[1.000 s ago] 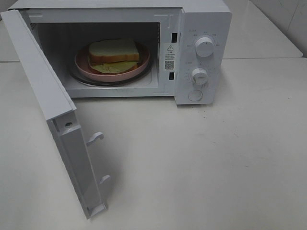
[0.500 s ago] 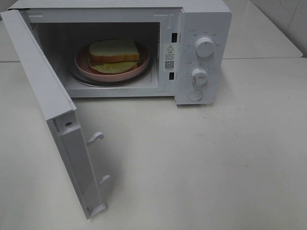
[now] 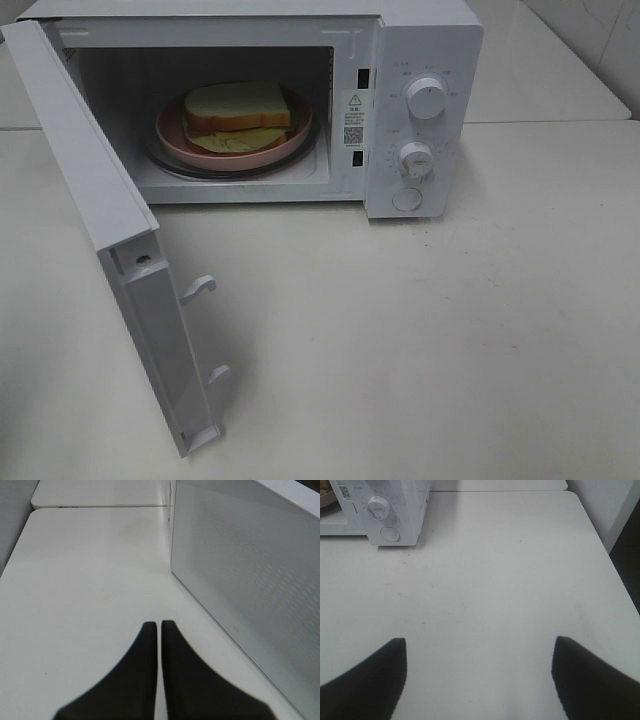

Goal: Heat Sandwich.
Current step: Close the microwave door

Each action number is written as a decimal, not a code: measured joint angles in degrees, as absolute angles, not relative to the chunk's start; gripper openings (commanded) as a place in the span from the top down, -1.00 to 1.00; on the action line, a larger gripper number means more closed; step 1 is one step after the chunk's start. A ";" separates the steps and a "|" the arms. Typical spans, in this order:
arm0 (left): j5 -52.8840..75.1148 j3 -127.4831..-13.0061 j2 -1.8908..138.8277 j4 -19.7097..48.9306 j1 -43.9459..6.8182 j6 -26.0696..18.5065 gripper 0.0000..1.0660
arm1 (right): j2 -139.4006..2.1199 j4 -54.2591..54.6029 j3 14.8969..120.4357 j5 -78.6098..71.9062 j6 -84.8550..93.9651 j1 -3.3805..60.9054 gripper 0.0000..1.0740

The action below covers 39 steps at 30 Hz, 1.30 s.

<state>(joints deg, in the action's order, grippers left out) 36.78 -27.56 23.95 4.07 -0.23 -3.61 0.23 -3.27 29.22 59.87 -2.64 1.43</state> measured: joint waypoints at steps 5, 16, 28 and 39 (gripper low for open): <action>26.36 -24.01 28.13 4.07 -0.23 -3.61 0.99 | 0.23 -3.27 29.22 59.87 -2.64 1.43 -0.42; -4.30 -13.64 38.96 4.07 -0.23 -3.61 0.99 | 0.23 -3.27 29.22 59.87 -2.64 1.43 -0.42; -28.59 -12.20 56.21 1.32 -0.23 -2.41 0.99 | 0.23 -3.27 29.22 59.87 -2.64 1.43 -0.42; -47.21 -12.20 69.04 -16.62 -0.23 10.54 0.99 | 0.23 -3.27 29.22 59.87 -2.64 1.43 -0.42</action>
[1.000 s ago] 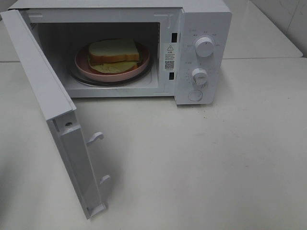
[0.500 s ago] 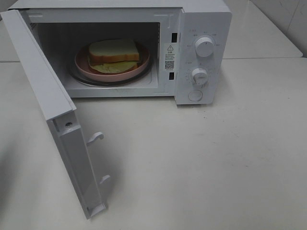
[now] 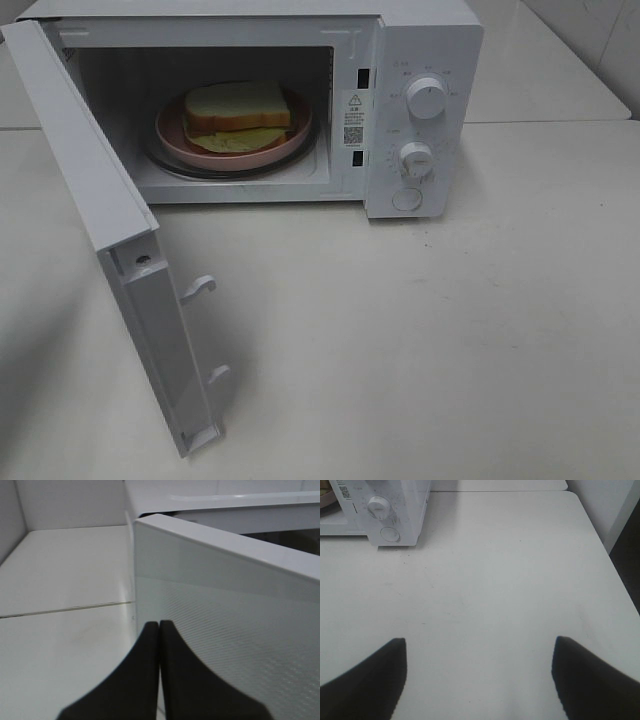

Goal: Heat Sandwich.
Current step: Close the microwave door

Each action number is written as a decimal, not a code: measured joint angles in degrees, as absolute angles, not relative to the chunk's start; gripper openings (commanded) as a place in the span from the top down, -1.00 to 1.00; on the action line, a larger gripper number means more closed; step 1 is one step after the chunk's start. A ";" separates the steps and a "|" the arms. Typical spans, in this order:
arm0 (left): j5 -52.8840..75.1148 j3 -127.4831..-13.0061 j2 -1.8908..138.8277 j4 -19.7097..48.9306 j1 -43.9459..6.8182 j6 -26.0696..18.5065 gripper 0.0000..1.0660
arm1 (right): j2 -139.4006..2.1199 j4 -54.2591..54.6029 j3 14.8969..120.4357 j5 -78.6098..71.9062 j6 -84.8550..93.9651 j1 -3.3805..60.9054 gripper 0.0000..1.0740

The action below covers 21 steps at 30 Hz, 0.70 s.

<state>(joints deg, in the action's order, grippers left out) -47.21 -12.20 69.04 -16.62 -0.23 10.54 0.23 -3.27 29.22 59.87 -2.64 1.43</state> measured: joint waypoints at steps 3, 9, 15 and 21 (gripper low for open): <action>-51.05 -12.95 72.88 -19.82 -0.74 12.20 0.99 | 0.23 -3.27 29.22 59.87 -2.64 1.43 -0.42; -52.20 -15.30 77.29 -18.05 -6.65 11.17 0.99 | 0.23 -3.27 29.22 59.87 -2.64 1.43 -0.42; -52.54 -16.50 81.02 -12.78 -12.38 8.19 0.99 | 0.23 -3.27 29.22 59.87 -2.64 1.43 -0.42; -53.74 -18.28 85.43 -5.16 -20.00 4.07 0.99 | 0.23 -3.27 29.22 59.87 -2.64 1.43 -0.42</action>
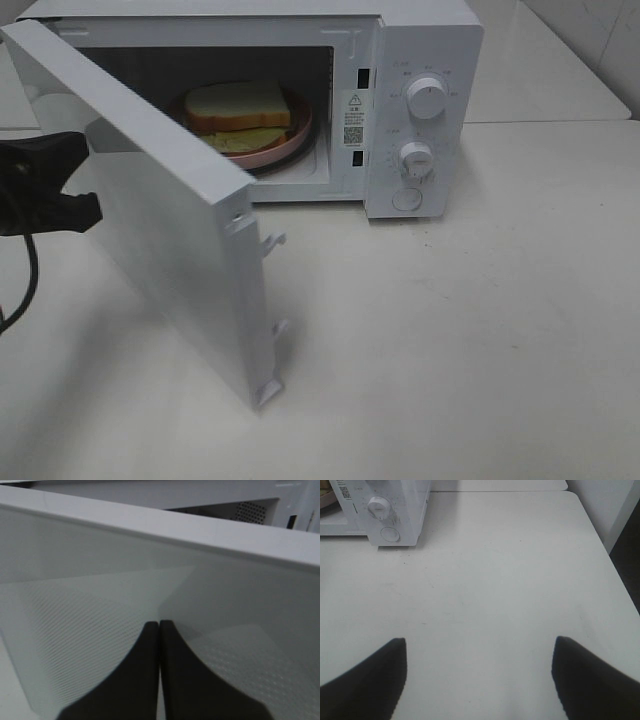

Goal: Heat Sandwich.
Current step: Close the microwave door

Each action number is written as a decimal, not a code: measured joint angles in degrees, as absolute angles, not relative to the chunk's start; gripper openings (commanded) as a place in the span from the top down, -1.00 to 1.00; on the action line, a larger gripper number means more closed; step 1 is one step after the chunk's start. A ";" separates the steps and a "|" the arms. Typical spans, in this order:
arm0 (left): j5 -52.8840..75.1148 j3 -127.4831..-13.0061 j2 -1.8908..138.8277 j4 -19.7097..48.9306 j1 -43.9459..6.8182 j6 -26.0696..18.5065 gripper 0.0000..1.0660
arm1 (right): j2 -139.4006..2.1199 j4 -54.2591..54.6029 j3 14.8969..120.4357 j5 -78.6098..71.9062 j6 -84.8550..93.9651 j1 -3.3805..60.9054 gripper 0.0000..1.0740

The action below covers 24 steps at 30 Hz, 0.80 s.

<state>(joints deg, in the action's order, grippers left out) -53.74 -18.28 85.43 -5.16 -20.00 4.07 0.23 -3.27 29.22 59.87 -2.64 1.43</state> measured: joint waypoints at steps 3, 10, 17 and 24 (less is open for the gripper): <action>-54.37 -19.71 87.26 -1.15 -23.78 2.18 0.99 | 0.23 -3.27 29.22 59.87 -2.64 1.43 -0.42; -55.06 -25.27 92.48 10.03 -32.09 -4.76 0.99 | 0.23 -3.27 29.22 59.87 -2.64 1.43 -0.42; -55.12 -30.14 96.54 15.81 -36.15 -6.42 0.99 | 0.23 -3.27 29.22 59.87 -2.64 1.43 -0.42; -53.92 -37.07 100.44 23.66 -40.45 -9.63 0.99 | 0.23 -3.27 29.22 59.87 -2.64 1.43 -0.42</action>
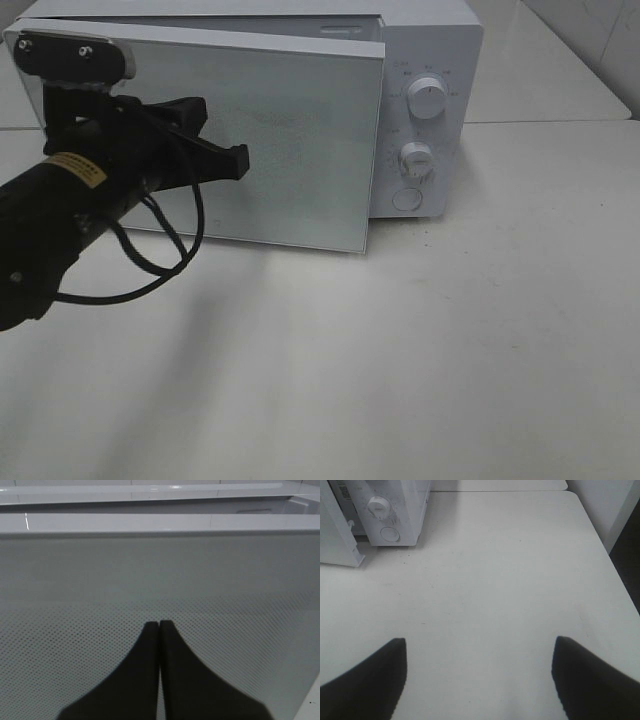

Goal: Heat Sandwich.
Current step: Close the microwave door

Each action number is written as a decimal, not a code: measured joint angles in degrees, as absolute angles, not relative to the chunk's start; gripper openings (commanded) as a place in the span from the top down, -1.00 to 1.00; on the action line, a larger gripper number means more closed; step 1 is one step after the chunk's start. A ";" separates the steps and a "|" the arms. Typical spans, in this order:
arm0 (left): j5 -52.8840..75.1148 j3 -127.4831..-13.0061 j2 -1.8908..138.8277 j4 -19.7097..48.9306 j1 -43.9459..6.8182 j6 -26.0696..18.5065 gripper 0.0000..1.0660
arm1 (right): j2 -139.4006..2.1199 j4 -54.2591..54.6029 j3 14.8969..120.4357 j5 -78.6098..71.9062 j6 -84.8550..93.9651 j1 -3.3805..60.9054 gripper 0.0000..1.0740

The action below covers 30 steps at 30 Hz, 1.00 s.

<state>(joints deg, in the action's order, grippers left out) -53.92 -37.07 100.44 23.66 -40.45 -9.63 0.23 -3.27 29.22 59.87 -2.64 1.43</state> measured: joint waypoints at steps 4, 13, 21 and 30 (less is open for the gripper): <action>-52.37 -40.16 101.81 27.10 -41.60 -11.80 0.99 | 0.23 -3.27 29.22 59.87 -2.64 1.43 -0.42; -49.56 -48.01 106.34 30.88 -42.51 -13.81 0.99 | 0.23 -3.27 29.22 59.87 -2.64 1.43 -0.42; -49.39 -52.94 109.84 31.28 -42.57 -13.98 0.99 | 0.23 -3.27 29.22 59.87 -2.64 1.43 -0.42; -46.70 -57.98 112.93 30.54 -43.60 -15.64 0.99 | 0.23 -3.27 29.22 59.87 -2.64 1.43 -0.42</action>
